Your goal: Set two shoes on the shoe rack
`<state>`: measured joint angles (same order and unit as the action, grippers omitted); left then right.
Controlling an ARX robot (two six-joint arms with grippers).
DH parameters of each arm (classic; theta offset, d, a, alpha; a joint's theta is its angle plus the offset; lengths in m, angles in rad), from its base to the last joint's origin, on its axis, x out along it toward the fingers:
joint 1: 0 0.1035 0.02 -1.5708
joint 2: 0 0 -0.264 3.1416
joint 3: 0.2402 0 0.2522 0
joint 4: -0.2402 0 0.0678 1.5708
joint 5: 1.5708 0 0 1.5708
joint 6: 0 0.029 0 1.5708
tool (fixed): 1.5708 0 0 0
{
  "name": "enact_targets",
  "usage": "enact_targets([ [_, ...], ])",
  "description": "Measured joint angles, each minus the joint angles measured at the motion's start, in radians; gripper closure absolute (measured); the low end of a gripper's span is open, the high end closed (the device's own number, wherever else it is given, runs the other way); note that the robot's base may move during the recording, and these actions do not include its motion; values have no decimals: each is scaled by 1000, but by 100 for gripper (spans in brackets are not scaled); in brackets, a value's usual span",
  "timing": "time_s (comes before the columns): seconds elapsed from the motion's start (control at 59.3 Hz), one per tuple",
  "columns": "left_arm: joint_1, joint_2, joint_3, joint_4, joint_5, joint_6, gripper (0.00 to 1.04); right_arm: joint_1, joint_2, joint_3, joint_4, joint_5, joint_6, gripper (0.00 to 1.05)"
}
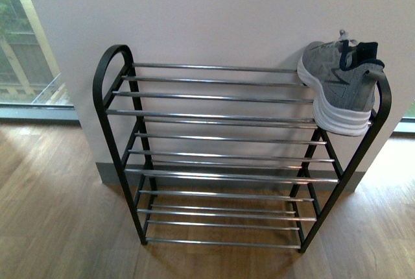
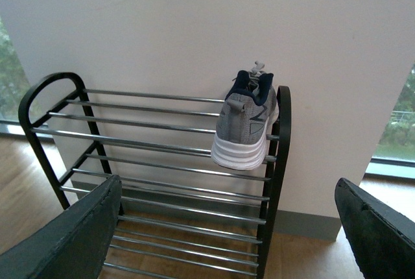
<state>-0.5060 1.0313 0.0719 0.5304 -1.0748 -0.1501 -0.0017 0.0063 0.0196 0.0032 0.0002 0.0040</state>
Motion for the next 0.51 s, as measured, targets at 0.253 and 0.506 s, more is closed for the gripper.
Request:
enact_targets([
  [0.253,0,0,0,0,0,0,103,0,0,0,0,0,0,9],
  [0.506,0,0,0,0,0,0,103,0,0,0,0,0,0,9],
])
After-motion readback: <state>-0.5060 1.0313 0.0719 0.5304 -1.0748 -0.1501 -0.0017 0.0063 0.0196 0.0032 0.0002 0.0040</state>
